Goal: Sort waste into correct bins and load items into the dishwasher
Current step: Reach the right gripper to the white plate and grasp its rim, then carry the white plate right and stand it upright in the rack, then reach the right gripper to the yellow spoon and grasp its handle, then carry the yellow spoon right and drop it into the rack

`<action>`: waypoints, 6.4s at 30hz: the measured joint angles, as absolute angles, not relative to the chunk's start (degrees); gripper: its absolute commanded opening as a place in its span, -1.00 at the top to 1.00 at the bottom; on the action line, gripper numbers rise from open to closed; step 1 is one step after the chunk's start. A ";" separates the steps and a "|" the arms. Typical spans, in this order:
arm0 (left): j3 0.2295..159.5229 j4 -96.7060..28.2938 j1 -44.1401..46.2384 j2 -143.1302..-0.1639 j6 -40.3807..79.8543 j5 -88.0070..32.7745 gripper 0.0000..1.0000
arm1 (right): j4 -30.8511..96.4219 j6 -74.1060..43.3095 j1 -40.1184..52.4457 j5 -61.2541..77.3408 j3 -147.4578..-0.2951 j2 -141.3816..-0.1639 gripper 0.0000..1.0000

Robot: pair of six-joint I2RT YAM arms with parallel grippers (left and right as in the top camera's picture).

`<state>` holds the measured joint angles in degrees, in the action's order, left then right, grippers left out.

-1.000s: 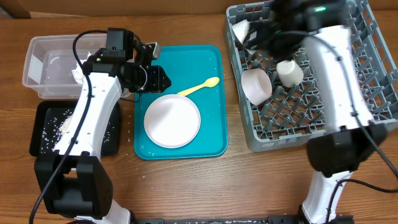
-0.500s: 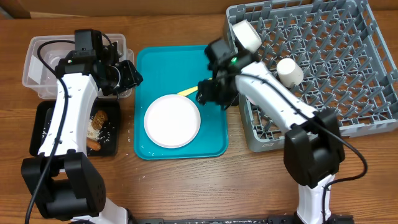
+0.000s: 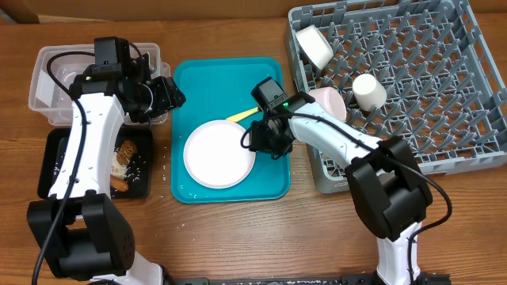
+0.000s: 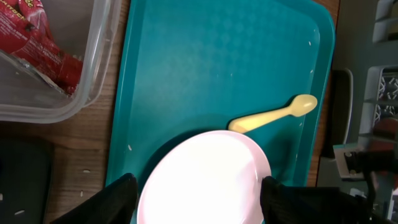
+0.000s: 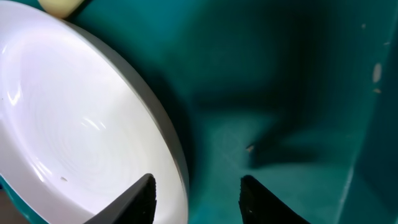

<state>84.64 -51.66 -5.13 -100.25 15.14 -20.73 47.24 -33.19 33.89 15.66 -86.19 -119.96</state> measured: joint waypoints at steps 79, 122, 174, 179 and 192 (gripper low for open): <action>84.64 -52.31 -5.13 -100.25 15.31 -19.40 -1.00 | 47.18 -7.66 9.93 -42.09 -123.00 -130.28 0.84; 84.62 -50.28 -5.13 -100.25 15.31 -19.40 -1.00 | 60.66 -31.40 25.17 5.21 -114.21 -110.93 -0.15; 84.62 -50.30 -5.13 -100.25 15.33 -19.25 -0.99 | 34.61 -53.23 30.06 5.91 -105.84 -136.35 0.92; 84.60 -50.30 -5.13 -100.25 15.31 -19.25 -1.00 | 38.81 -48.66 29.32 8.88 -108.07 -136.75 0.92; 84.60 -50.30 -5.13 -100.25 15.33 -19.22 -1.00 | 72.07 -26.04 25.28 11.70 -123.83 -125.47 0.92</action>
